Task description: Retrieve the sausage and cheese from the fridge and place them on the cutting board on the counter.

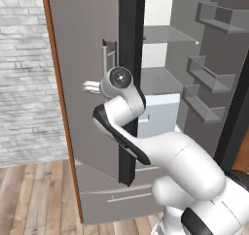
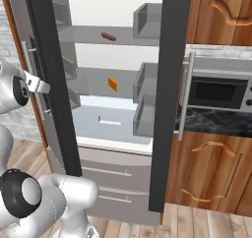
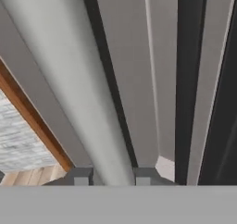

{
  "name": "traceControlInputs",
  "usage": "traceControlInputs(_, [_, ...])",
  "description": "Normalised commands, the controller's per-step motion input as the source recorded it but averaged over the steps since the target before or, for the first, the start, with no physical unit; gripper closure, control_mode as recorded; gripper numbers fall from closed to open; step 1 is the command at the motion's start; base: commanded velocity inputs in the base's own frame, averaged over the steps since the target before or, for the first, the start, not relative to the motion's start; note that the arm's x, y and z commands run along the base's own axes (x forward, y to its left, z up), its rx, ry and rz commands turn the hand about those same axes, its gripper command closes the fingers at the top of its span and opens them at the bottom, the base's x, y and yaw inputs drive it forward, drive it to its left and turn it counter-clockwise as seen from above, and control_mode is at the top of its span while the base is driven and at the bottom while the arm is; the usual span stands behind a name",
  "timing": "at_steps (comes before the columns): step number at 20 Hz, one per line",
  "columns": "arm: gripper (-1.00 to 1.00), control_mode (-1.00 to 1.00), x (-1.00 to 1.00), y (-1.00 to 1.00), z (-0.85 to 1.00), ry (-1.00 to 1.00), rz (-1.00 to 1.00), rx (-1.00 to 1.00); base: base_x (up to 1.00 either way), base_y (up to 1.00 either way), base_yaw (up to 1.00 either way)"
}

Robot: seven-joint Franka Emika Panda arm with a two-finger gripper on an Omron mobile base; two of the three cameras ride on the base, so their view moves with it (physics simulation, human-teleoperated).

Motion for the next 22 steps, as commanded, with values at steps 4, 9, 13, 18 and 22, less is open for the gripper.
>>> traceControlInputs(4, [-1.0,-1.0,-0.67,-0.13,0.0,0.07,-0.06,0.0,0.0,0.0,0.0])
traceControlInputs(9, [-1.0,-1.0,-0.81,-0.23,0.0,0.0,-0.1,0.05,0.0,0.0,0.0])
traceControlInputs(13, [-1.0,-1.0,-0.61,-0.6,0.01,0.02,-0.1,0.11,0.0,0.0,0.0])
traceControlInputs(18, [-1.0,-1.0,-0.16,-0.79,0.0,0.06,0.0,0.12,0.0,0.0,0.0])
traceControlInputs(22, [-1.0,-1.0,0.01,-0.7,0.06,0.11,-0.03,0.24,0.0,0.0,0.0])
